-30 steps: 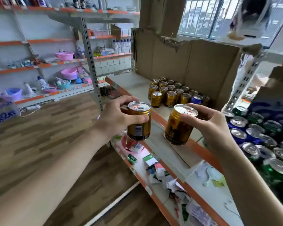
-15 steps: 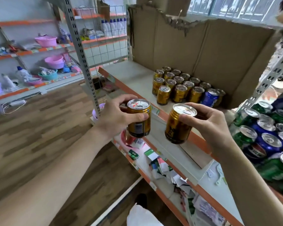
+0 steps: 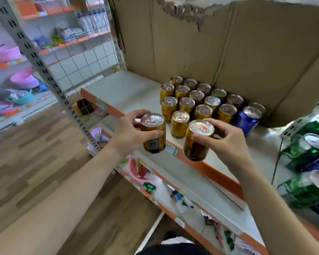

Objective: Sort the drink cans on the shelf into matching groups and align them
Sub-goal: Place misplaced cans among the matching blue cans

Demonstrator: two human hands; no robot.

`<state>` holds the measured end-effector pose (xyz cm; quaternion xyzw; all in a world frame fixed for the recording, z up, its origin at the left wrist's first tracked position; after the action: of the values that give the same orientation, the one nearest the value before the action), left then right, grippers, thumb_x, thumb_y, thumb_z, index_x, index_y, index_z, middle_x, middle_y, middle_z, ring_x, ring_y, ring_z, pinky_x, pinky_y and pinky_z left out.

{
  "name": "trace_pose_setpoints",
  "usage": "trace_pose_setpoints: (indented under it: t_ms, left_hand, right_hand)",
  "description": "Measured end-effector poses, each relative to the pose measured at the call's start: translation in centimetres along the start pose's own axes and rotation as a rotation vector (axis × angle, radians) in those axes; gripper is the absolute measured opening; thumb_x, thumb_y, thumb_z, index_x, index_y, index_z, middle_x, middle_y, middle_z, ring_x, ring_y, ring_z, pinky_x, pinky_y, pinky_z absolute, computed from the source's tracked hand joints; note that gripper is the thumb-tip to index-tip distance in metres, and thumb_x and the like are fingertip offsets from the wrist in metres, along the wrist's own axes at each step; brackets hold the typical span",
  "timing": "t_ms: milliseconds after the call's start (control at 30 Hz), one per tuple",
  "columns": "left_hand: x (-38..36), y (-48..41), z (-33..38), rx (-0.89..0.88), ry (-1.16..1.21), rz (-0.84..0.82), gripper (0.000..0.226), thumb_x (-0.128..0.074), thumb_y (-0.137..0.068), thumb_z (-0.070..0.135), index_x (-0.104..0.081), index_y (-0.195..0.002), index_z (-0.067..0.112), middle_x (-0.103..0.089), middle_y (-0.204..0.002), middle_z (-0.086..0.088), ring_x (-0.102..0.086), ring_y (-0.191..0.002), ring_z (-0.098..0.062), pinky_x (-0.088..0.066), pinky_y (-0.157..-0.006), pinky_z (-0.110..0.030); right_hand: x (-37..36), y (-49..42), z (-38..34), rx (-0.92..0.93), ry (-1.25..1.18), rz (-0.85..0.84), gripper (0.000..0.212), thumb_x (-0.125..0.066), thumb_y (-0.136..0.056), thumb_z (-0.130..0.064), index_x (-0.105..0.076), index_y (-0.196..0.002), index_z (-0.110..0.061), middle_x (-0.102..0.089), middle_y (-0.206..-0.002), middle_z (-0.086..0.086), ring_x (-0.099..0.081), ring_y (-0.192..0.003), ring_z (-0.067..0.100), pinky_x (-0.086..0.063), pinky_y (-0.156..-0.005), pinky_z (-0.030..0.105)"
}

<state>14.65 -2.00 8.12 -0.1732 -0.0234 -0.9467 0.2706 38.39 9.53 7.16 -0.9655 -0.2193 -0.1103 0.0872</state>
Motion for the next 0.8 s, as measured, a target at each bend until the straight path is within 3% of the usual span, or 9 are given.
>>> trace_pose_setpoints:
  t_ms: [167, 233, 367, 500, 667, 800]
  left_hand:
    - [-1.5, -5.0, -1.9, -0.024, -0.026, -0.041, 0.066, -0.095, -0.057, 0.026, -0.063, -0.115, 0.031, -0.068, -0.111, 0.007, -0.065, -0.104, -0.015, -0.057, -0.084, -0.032]
    - [-2.2, -6.6, -2.5, -0.042, -0.031, -0.060, 0.064, -0.094, -0.060, 0.022, -0.063, -0.116, 0.028, -0.067, -0.111, 0.009, -0.064, -0.103, -0.013, -0.056, -0.083, -0.030]
    - [-3.5, -9.5, -4.0, -0.073, -0.052, -0.127, 0.068, -0.092, -0.062, 0.022, -0.062, -0.123, 0.023, -0.066, -0.113, 0.009, -0.062, -0.105, -0.012, -0.055, -0.084, -0.029]
    - [-4.7, -12.1, -5.2, -0.137, -0.101, -0.214, 0.071, -0.093, -0.062, 0.025, -0.060, -0.125, 0.025, -0.066, -0.117, 0.005, -0.061, -0.109, -0.014, -0.055, -0.092, -0.040]
    - [-5.9, -14.5, -6.1, -0.263, -0.102, -0.327, 0.067, -0.091, -0.064, 0.019, -0.058, -0.122, 0.027, -0.063, -0.118, 0.004, -0.059, -0.110, -0.011, -0.056, -0.088, -0.030]
    - [-6.3, -14.6, -5.9, -0.470, -0.121, -0.386, 0.054, -0.090, -0.067, 0.017, -0.063, -0.113, 0.017, -0.058, -0.117, 0.002, -0.054, -0.111, -0.006, -0.047, -0.089, -0.018]
  right_hand:
    - [1.0, -2.9, 2.7, -0.035, 0.034, 0.126, 0.063, -0.089, -0.066, -0.030, -0.067, -0.125, -0.019, -0.071, -0.113, -0.006, -0.067, -0.104, 0.006, -0.056, -0.088, 0.026]
    - [1.1, -3.4, 3.3, -0.046, 0.047, 0.164, 0.057, -0.088, -0.067, -0.029, -0.069, -0.121, -0.021, -0.073, -0.107, -0.010, -0.067, -0.100, 0.003, -0.055, -0.086, 0.024]
    - [1.0, -3.9, 4.2, -0.069, 0.074, 0.205, 0.035, -0.087, -0.071, -0.022, -0.068, -0.093, -0.041, -0.073, -0.091, -0.020, -0.068, -0.092, 0.000, -0.052, -0.076, 0.014]
    - [0.8, -3.8, 4.6, -0.085, 0.104, 0.312, 0.043, -0.087, -0.071, -0.018, -0.063, -0.099, -0.041, -0.069, -0.092, -0.023, -0.064, -0.090, -0.009, -0.048, -0.074, 0.007]
    - [-0.3, -3.4, 6.0, -0.144, 0.114, 0.441, 0.051, -0.086, -0.072, -0.018, -0.061, -0.115, -0.028, -0.065, -0.101, -0.019, -0.061, -0.091, -0.014, -0.047, -0.075, 0.005]
    - [-1.8, -3.5, 6.1, -0.151, 0.144, 0.508, 0.047, -0.085, -0.073, -0.010, -0.060, -0.099, -0.039, -0.065, -0.094, -0.022, -0.062, -0.086, -0.015, -0.047, -0.073, 0.005]
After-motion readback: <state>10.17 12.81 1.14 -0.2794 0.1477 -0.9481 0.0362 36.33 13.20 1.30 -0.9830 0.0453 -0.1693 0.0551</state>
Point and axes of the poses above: each hand's wrist, its own y-axis away from the middle knuckle, its own x-axis out of the back of the hand, z = x × y, the point moved 10 cm from there along -y, towards the middle knuckle
